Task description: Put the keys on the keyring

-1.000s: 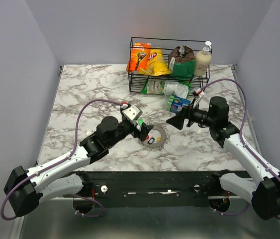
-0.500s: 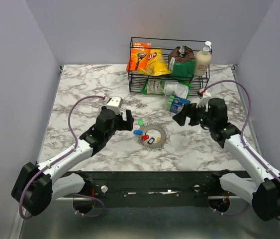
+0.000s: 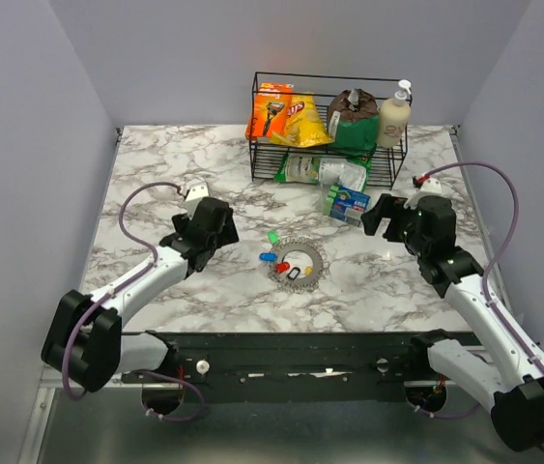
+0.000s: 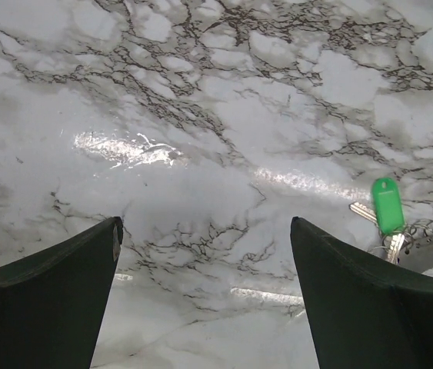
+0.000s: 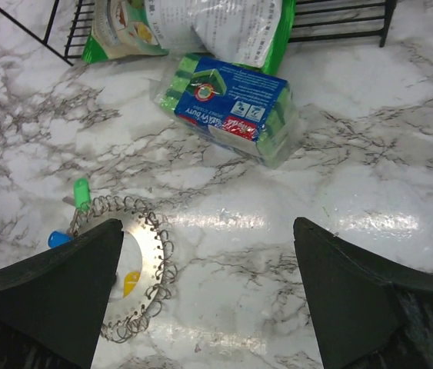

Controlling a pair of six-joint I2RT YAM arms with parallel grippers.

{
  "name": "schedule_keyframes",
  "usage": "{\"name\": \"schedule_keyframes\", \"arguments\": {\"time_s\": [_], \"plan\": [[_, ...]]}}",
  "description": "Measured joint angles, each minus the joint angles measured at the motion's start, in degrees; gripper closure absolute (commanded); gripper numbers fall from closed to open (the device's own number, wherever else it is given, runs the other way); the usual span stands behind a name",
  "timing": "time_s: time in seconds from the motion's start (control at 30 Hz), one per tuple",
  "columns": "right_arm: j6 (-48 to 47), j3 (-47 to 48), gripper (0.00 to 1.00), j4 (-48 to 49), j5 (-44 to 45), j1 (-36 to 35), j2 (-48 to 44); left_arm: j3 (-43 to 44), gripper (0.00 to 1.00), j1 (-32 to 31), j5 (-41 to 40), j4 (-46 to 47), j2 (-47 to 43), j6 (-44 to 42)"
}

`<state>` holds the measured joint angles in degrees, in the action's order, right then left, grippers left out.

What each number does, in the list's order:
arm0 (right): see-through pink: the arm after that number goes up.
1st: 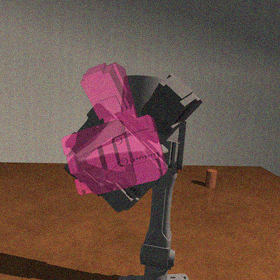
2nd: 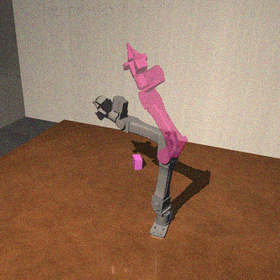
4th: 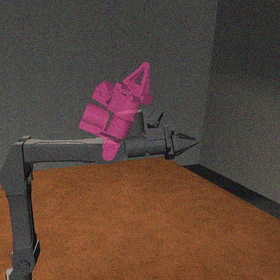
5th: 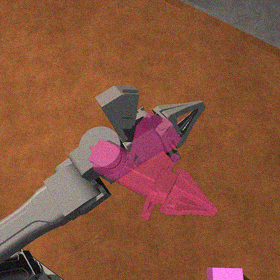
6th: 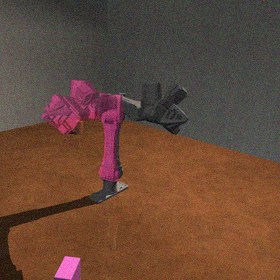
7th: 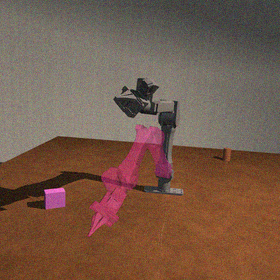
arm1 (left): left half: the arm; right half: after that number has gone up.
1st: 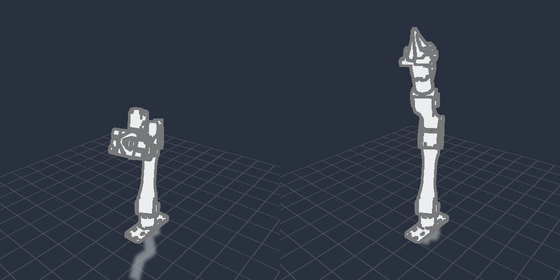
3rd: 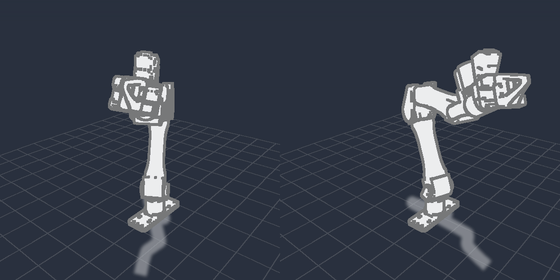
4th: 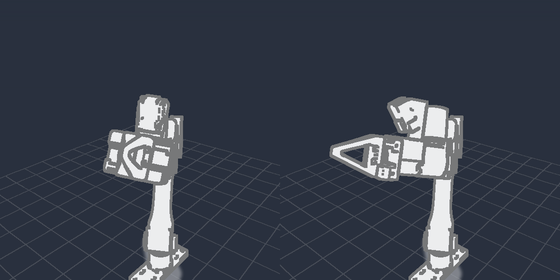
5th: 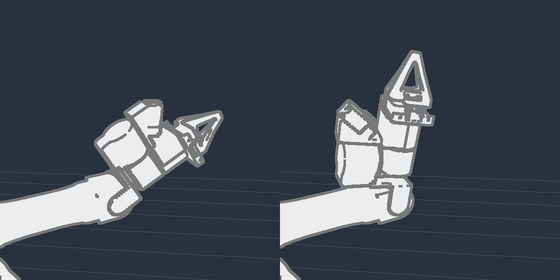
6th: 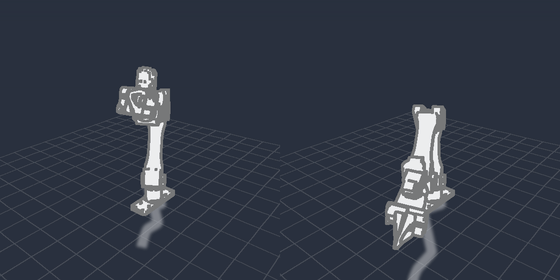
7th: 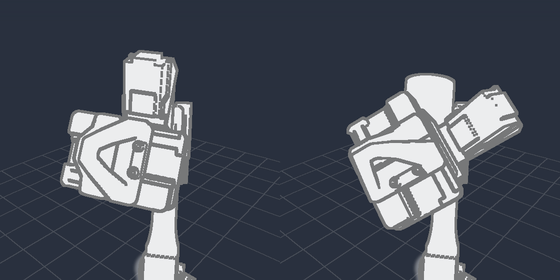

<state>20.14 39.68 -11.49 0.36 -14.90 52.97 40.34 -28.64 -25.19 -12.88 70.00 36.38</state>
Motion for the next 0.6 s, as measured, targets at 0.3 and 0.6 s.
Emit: {"name": "schedule_keyframes", "arguments": {"time_s": [0.3, 0.6], "plan": [[0.2, 0.0, 0.00, -2.9, 5.2, 0.0, -3.8, 11.0, 0.01, 0.0, -1.3, -10.4, 9.8, 1.9], [0.3, 0.0, 0.00, -4.1, 6.5, 0.0, -4.7, 11.0, 0.01, 0.0, -1.4, -11.2, 6.5, 0.2]]}}
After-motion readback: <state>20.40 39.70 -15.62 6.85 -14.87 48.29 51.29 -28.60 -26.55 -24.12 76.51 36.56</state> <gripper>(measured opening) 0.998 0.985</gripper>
